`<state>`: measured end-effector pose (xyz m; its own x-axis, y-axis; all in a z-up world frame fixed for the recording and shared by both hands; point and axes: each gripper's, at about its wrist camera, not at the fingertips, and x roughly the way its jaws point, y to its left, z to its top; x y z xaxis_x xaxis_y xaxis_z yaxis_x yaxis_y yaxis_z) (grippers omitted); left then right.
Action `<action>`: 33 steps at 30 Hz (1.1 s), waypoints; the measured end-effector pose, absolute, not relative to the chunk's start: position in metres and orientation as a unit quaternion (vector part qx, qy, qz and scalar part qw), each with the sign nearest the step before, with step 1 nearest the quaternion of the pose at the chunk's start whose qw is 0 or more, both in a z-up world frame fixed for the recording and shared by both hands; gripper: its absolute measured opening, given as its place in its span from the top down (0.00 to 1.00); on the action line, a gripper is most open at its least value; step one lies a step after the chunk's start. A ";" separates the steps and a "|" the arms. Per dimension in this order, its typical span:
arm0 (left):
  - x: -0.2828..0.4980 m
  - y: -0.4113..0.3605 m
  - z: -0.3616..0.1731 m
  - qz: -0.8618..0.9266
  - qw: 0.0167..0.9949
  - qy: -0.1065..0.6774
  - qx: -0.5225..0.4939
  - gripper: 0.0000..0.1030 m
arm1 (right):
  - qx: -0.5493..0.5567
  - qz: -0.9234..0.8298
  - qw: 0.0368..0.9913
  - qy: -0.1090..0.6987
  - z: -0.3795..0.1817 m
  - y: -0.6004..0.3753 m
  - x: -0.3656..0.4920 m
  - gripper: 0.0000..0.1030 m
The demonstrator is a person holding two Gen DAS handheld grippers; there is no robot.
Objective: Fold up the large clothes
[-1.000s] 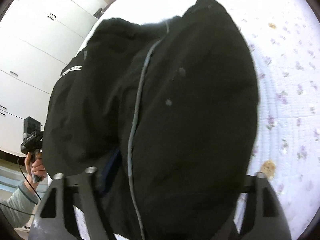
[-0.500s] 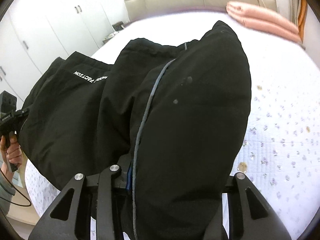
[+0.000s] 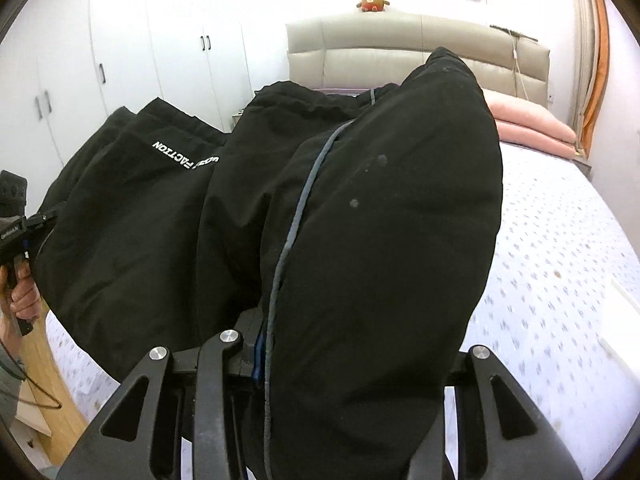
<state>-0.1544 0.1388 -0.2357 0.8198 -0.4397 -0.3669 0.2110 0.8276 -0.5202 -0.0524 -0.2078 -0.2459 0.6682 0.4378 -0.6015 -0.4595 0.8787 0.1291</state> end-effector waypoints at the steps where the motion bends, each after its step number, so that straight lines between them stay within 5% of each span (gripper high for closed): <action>1: -0.165 0.138 -0.232 -0.175 0.924 0.247 -0.235 0.74 | -0.014 0.243 0.913 0.328 -0.243 -0.207 -0.066 0.58; 14: -0.237 0.124 -0.248 -0.168 0.918 0.278 -0.228 0.74 | -0.013 0.227 0.903 0.363 -0.239 -0.227 -0.120 0.58; 23: -0.193 0.150 -0.371 -0.091 0.884 0.379 -0.258 0.74 | -0.008 0.214 0.868 0.447 -0.334 -0.201 -0.044 0.57; 27: -0.191 0.188 -0.425 -0.095 0.838 0.398 -0.360 0.57 | 0.055 0.207 0.853 0.475 -0.368 -0.215 0.001 0.52; 33: -0.191 0.200 -0.432 -0.093 0.835 0.395 -0.372 0.53 | 0.083 0.224 0.842 0.483 -0.378 -0.228 0.017 0.44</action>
